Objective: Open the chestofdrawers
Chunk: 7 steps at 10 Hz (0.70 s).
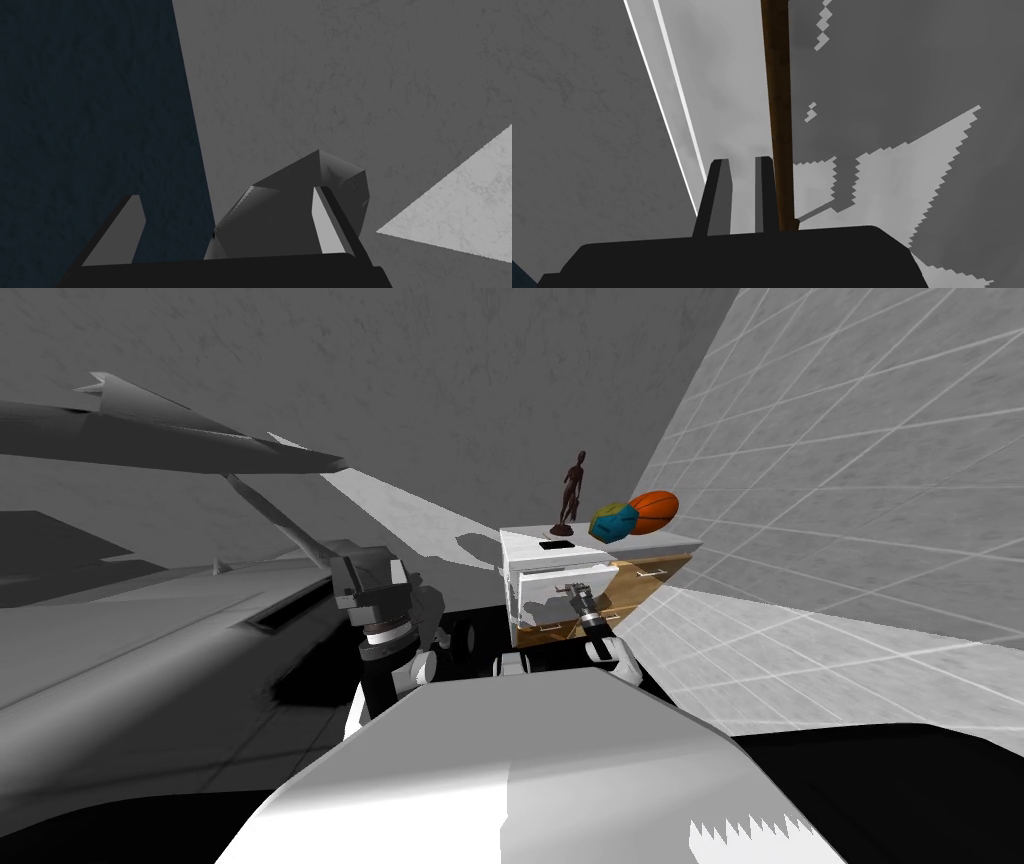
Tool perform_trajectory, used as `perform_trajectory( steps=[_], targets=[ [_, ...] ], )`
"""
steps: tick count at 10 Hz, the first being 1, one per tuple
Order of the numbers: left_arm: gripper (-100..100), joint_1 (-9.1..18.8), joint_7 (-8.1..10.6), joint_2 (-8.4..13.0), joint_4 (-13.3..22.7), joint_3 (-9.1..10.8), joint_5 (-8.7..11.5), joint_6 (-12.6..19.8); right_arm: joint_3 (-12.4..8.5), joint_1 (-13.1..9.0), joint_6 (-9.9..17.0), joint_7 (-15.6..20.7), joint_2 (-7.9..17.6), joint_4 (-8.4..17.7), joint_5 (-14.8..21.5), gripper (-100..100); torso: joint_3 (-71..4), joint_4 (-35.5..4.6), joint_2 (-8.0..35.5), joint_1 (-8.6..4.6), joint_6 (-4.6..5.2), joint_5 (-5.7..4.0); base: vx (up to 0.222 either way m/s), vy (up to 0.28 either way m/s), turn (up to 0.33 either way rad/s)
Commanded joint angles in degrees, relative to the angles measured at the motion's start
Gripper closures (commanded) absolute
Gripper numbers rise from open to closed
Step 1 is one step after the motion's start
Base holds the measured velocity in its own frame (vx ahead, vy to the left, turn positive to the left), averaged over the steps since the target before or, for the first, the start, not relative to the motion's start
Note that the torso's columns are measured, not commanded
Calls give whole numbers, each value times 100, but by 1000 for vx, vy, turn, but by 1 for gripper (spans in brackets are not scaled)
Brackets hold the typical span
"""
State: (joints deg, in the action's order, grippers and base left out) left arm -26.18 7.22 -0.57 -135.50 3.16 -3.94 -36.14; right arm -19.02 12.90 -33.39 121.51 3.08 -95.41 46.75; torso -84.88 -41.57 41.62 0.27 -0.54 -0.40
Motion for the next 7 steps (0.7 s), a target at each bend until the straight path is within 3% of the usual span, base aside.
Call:
perform_trajectory(
  steps=[1,3,4,7],
  targets=[
    [0,0,0,0,0,0,0,0,23,48,-36,172,-280,184,106,-100,4,3,5,8,-6,-1,-3,10,-3],
    [0,0,0,0,0,0,0,0,0,48,-36,254,-500,225,154,-100,-5,20,-15,16,-22,-11,-1,4,-7],
    [0,0,0,0,0,0,0,0,-104,-26,-1,209,-364,81,98,-100,-9,29,-22,18,-22,-16,-9,-7,-39],
    [0,0,0,0,0,0,0,0,-114,-164,303,2,-174,-66,147,-100,-2,-7,-2,-41,33,-1,34,-1,15]
  ],
)
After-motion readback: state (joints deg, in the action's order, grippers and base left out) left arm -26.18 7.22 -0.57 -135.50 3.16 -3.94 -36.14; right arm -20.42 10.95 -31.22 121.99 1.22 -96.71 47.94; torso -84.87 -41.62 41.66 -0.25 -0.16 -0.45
